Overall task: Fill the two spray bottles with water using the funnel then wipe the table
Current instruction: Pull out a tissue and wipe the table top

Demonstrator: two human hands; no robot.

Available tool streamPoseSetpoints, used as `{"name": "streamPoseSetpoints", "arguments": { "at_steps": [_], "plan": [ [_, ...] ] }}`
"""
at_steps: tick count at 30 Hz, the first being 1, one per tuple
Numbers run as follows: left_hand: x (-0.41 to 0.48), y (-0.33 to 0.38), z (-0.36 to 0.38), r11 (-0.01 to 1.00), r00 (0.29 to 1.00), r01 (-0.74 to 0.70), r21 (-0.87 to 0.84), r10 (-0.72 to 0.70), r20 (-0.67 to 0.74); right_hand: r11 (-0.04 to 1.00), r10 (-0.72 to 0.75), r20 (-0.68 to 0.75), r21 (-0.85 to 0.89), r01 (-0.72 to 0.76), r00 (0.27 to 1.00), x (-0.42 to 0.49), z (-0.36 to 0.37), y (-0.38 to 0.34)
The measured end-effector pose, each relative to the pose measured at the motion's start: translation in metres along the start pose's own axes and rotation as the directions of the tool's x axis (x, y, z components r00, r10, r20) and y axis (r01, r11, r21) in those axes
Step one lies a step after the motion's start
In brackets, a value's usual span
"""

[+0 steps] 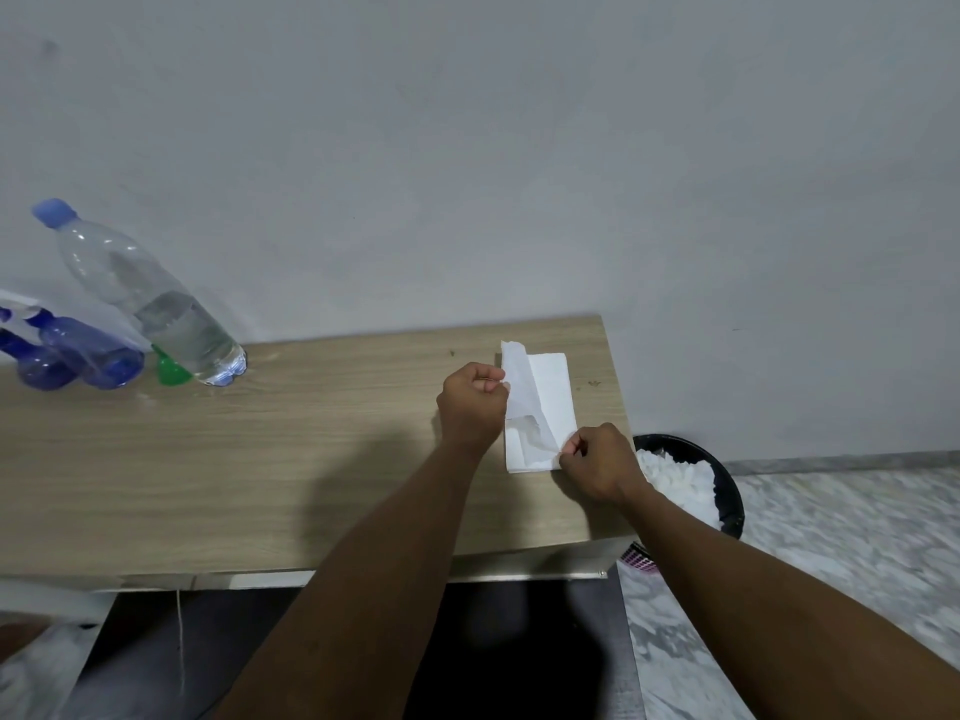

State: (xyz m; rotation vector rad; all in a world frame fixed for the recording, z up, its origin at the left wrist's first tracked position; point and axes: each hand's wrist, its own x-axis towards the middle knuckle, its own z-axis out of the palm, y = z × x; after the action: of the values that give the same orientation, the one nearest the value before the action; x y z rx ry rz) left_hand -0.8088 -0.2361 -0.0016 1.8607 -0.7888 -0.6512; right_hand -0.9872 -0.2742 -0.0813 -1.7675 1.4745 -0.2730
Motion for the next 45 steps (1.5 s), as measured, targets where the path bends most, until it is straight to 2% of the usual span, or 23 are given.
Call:
{"name": "streamPoseSetpoints", "arguments": {
  "at_steps": [3, 7, 10, 14, 22, 30, 35, 45],
  "plan": [
    [0.002, 0.001, -0.004, 1.000, 1.000, 0.011, -0.012, -0.011, -0.003, 1.000, 0.008, -0.008, -0.006, -0.008, 1.000, -0.007, -0.002, -0.010],
    [0.002, 0.001, -0.003, 1.000, 1.000, 0.023, -0.014, -0.022, 0.018, 0.988, 0.015, -0.012, -0.150, -0.016, 1.000, -0.015, 0.004, -0.023],
    [0.000, 0.002, 0.000, 1.000, 0.999, 0.017, -0.018, -0.017, 0.029, 0.990, 0.007, -0.099, -0.139, -0.021, 0.995, -0.015, 0.010, -0.024],
    [0.003, 0.001, -0.006, 1.000, 1.000, 0.002, -0.007, -0.002, 0.011, 0.999, 0.040, -0.085, -0.023, -0.042, 0.996, -0.006, 0.008, -0.012],
    [0.010, 0.001, -0.017, 1.000, 1.000, 0.007, -0.014, -0.007, -0.010, 0.999, 0.034, -0.089, 0.004, -0.034, 0.995, -0.007, 0.006, -0.007],
    [0.010, 0.008, -0.015, 0.996, 0.999, 0.043, -0.080, -0.041, 0.031, 0.984, 0.055, -0.100, -0.164, -0.071, 0.993, -0.015, 0.015, -0.027],
    [0.009, 0.010, -0.015, 0.991, 0.998, 0.052, -0.122, -0.046, 0.051, 0.983, 0.081, -0.171, -0.149, -0.107, 0.982, -0.014, 0.023, -0.031],
    [0.022, 0.028, -0.023, 0.989, 0.998, 0.055, -0.139, -0.051, 0.037, 0.981, -0.032, -0.139, -0.196, 0.004, 0.990, -0.018, 0.019, -0.019]
  ]
}}
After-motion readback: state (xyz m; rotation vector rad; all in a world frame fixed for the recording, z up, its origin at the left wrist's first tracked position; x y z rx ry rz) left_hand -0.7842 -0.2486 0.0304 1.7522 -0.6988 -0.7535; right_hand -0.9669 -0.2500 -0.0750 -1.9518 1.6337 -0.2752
